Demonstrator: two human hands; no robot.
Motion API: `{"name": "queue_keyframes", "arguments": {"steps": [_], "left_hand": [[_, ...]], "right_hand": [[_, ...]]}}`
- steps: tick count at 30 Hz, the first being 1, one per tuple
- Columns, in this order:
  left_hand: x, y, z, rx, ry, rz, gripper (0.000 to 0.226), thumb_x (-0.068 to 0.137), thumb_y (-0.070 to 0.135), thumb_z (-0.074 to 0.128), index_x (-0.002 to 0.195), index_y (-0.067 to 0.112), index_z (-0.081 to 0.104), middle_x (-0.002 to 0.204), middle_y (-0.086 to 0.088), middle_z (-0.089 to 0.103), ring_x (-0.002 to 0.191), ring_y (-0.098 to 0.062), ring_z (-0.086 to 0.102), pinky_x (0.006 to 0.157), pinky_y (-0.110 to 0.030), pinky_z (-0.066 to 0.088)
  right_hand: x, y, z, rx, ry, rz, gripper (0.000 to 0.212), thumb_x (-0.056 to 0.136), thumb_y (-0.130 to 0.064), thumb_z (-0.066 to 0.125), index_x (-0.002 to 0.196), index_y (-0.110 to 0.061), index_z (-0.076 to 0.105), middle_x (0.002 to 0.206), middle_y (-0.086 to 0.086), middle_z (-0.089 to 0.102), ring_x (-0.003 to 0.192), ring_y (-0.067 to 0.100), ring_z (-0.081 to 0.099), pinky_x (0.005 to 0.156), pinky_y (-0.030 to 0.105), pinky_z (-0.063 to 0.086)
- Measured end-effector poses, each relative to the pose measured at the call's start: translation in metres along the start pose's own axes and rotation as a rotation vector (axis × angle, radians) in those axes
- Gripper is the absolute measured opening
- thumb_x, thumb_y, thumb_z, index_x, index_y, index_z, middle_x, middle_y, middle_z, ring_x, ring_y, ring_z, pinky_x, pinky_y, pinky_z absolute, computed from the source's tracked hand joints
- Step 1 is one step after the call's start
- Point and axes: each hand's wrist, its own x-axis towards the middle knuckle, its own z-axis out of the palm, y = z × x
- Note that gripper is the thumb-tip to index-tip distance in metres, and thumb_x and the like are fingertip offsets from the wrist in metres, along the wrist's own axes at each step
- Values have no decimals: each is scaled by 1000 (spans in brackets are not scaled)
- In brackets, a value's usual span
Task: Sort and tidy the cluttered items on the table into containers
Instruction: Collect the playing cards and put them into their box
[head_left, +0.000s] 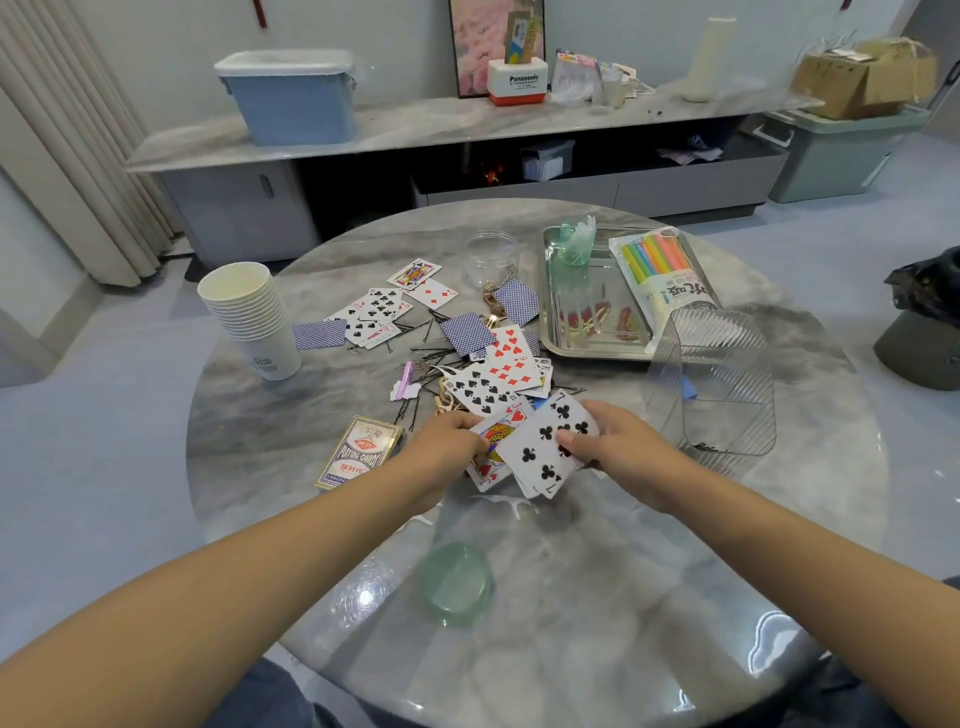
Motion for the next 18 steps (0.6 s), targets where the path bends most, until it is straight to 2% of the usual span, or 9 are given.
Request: {"name": "queue_keyframes", "arguments": {"steps": [2,5,6,8,9,11,15,18], "left_hand": [[-4,2,2,-193,-71,-36,26,92,-8,38,89,7,59,99,-18,62,83,-25,60,74,-38,51],[-8,3,1,-423,-188,-35,23,96,3,38,105,2,58,103,-18,65,85,-26,63,75,-40,53],[-10,3,1,-385,-215,5,21,97,8,42,110,3,57,103,-15,66,87,-25,64,78,-39,53],[-11,-1,-3,-26,-162,156,19,95,10,50,114,11,54,108,-6,63,91,-19,62,81,-32,52],[-10,-3,-6,160,-92,229,23,93,7,51,115,15,52,109,-1,61,93,-17,60,79,-28,51],[-7,-7,-14,355,4,359,27,91,4,49,112,20,50,108,4,56,93,-16,57,74,-25,48],[1,-25,-24,458,0,500,33,83,-1,49,96,29,49,111,-2,54,99,-16,52,79,-26,43],[4,-36,-22,471,-67,497,37,83,-1,50,104,29,47,121,-4,48,110,-14,46,90,-21,36]], "right_hand": [[3,5,12,-18,136,-1,29,90,-11,58,119,-10,55,112,6,67,95,20,64,84,35,53],[4,8,28,-99,297,-30,30,90,-19,59,119,-13,54,118,4,60,100,18,60,86,33,49],[4,9,34,-130,315,-49,32,91,-22,58,121,-13,52,122,5,54,101,17,56,86,31,47],[4,7,42,-153,306,-82,36,91,-27,57,122,-12,46,124,4,44,102,14,50,86,30,44],[4,4,46,-130,280,-92,36,91,-27,58,121,-13,44,124,4,46,103,15,51,88,32,45],[5,1,50,-131,197,-108,37,89,-23,60,118,-17,37,118,3,53,103,17,56,89,36,48],[6,6,56,-304,57,-232,50,88,-7,59,127,-23,32,116,-3,50,105,15,54,83,24,42],[7,13,58,-324,-13,-272,58,87,1,56,131,-28,31,124,-3,47,114,12,51,90,18,38]]}}
